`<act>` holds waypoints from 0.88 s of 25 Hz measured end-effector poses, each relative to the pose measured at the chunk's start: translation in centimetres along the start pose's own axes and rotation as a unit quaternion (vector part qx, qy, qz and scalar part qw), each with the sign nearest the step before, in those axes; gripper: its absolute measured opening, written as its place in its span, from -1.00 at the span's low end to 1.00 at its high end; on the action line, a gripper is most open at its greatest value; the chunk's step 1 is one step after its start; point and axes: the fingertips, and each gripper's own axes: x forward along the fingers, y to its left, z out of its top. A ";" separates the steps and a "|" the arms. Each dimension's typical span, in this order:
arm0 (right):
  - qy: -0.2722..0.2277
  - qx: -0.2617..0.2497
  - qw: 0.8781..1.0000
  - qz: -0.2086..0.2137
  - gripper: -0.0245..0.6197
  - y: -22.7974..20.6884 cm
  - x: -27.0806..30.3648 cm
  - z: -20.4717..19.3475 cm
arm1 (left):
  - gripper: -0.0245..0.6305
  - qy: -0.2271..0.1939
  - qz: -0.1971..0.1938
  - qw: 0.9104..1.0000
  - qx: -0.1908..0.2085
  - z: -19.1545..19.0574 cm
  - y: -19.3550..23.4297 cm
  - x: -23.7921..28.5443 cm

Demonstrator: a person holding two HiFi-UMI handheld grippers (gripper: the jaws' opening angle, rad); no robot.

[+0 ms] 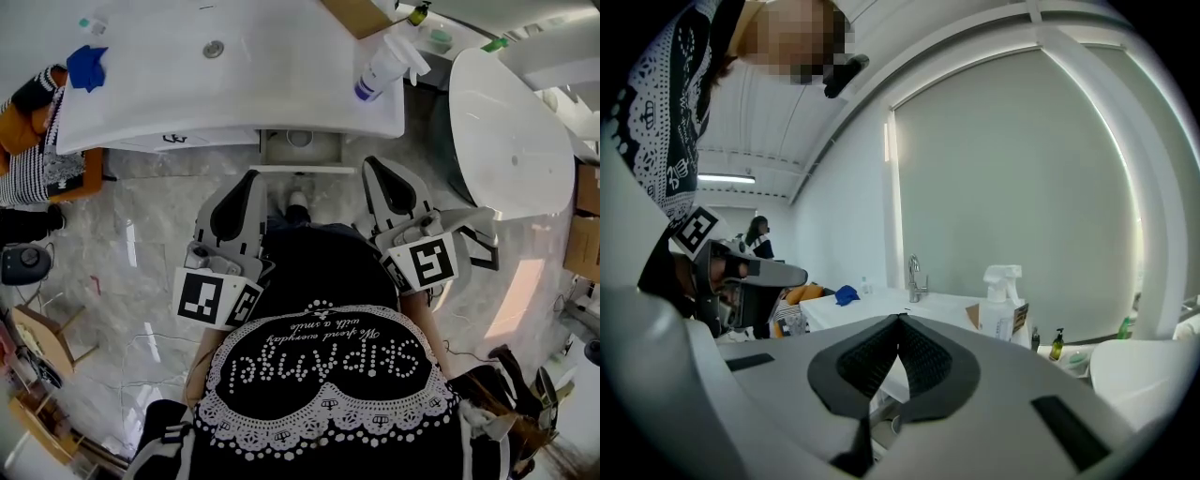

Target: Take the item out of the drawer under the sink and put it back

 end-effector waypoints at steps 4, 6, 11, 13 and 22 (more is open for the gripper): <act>-0.010 0.001 1.000 -0.005 -0.87 -0.2 -0.3 0.3 | -0.92 -0.001 0.001 1.000 0.002 0.2 0.0 0.0; -0.017 0.001 1.000 -0.007 -0.87 -0.1 -0.5 0.5 | -0.92 -0.003 0.004 1.000 0.002 0.3 0.1 -0.1; -0.026 -0.013 1.000 0.007 -0.87 0.6 -0.7 0.5 | -0.92 -0.006 0.007 1.000 0.006 0.4 0.3 -0.2; -0.028 -0.012 1.000 0.005 -0.87 0.4 -0.7 0.5 | -0.92 -0.006 0.005 1.000 0.007 0.4 0.2 -0.1; -0.002 -0.043 0.999 0.004 -0.87 1.5 -0.8 -0.6 | -0.92 -0.012 0.004 1.000 0.008 0.3 0.2 -0.2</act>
